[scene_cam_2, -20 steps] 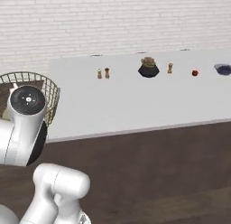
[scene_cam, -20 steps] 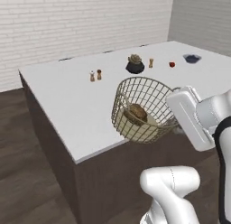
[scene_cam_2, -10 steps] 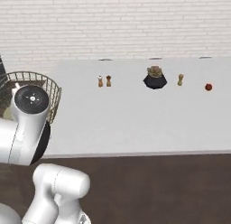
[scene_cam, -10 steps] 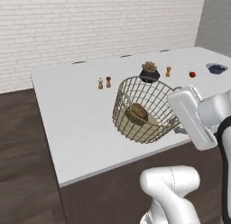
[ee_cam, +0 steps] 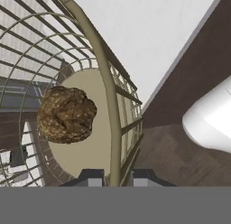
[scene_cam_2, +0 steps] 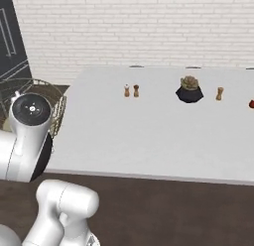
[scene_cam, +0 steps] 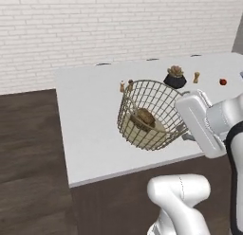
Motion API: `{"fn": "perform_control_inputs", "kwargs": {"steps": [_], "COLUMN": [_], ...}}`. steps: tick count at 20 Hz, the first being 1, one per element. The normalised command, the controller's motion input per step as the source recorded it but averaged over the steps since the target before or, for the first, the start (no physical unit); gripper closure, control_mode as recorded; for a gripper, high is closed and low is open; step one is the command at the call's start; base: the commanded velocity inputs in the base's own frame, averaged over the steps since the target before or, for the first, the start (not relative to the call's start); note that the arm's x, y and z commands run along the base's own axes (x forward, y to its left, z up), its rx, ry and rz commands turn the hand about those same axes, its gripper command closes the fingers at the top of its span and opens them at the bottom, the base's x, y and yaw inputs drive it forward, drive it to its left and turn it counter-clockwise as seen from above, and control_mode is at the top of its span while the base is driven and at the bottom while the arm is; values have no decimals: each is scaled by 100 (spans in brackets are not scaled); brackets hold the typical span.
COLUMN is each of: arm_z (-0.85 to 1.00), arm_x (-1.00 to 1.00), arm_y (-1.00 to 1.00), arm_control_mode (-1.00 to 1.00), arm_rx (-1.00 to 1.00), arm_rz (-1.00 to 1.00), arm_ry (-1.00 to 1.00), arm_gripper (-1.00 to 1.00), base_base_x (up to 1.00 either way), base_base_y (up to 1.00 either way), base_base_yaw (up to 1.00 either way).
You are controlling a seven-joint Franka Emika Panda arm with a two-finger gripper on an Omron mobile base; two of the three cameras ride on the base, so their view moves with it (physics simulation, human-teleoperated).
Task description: Open the cabinet, pick up the bread from the cabinet and place it in the basket. Then move the basket to the dining counter.
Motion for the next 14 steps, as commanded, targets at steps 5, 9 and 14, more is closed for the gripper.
{"fn": "perform_control_inputs", "kwargs": {"steps": [5,9,14], "arm_z": [0,-12,-31], "arm_x": [0,50,99], "arm_y": [0,-29,-81], "arm_control_mode": [100,-100,-100], "arm_rx": [0,1,2], "arm_rz": [0,10,19], "arm_ry": [0,7,15], "arm_gripper": [100,100,100], "base_base_x": [47,50,0], "base_base_y": [-42,-25,0], "base_base_yaw": [22,9,0]}}
